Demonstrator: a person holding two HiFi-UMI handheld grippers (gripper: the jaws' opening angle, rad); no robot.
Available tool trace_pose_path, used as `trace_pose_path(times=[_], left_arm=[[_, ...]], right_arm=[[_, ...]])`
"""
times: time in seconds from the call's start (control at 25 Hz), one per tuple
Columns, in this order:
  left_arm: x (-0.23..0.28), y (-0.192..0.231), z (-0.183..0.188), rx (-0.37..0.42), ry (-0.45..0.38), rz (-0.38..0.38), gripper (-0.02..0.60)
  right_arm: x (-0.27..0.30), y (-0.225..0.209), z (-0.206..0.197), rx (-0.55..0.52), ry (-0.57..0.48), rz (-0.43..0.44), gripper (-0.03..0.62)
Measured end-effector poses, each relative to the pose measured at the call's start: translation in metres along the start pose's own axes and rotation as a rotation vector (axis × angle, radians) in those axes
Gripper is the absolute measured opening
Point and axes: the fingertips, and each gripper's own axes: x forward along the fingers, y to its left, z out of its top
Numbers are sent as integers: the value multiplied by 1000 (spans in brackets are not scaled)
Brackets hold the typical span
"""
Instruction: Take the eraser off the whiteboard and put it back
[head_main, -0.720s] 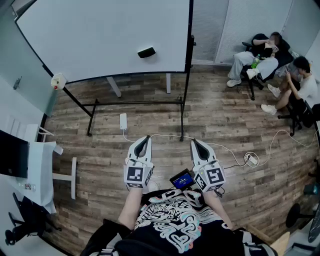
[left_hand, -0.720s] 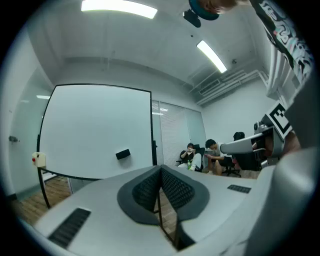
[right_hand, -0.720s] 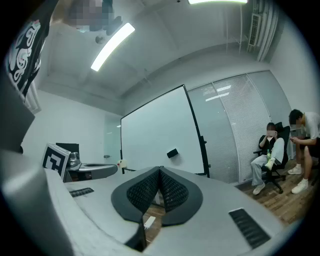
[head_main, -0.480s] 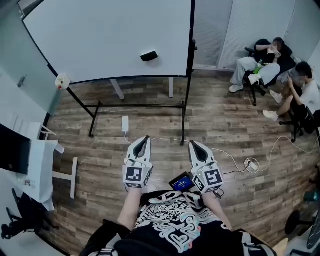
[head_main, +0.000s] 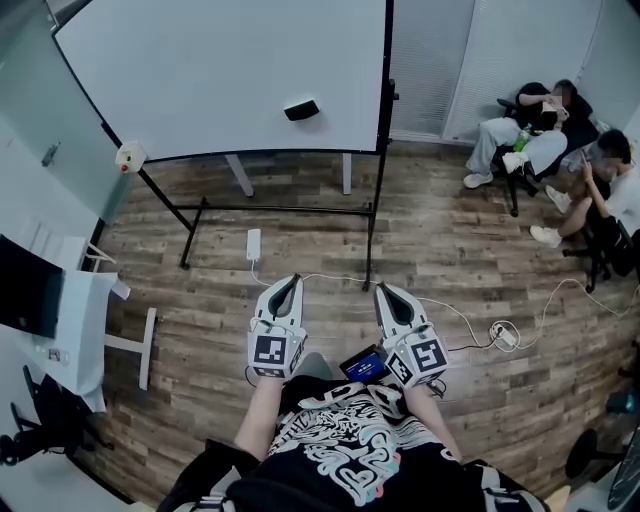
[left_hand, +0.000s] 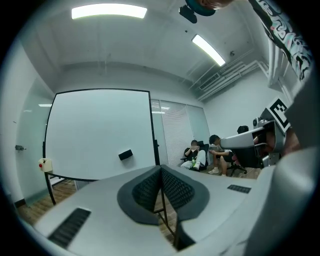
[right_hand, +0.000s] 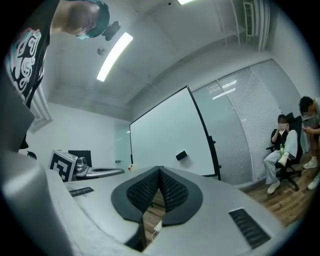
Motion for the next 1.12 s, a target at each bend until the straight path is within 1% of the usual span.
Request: trace_pose_path(times=[0.08,0.2,0.44,0.8,1.0,1.12], left_arm=[[2,3,0,4,-1,3,28],[11,12,-7,-24,1,8,28],[48,43,-22,-47,17,-1,28],[133,109,-29,-16,30,-39,28],[167,157,-29,-17,25,-35,28],[186,182,-33,-26,34,-37,28]], right_arm=[[4,-2,-2,2,3,-1,14],[15,-10,-8,5,16,-18,14],[50,-33,-20,20,48,-62,14],[154,-64,-37,20,100,-84,14],[218,-63,-40,-41,124,-53,14],[247,-65,-43,-39,131,-54,14]])
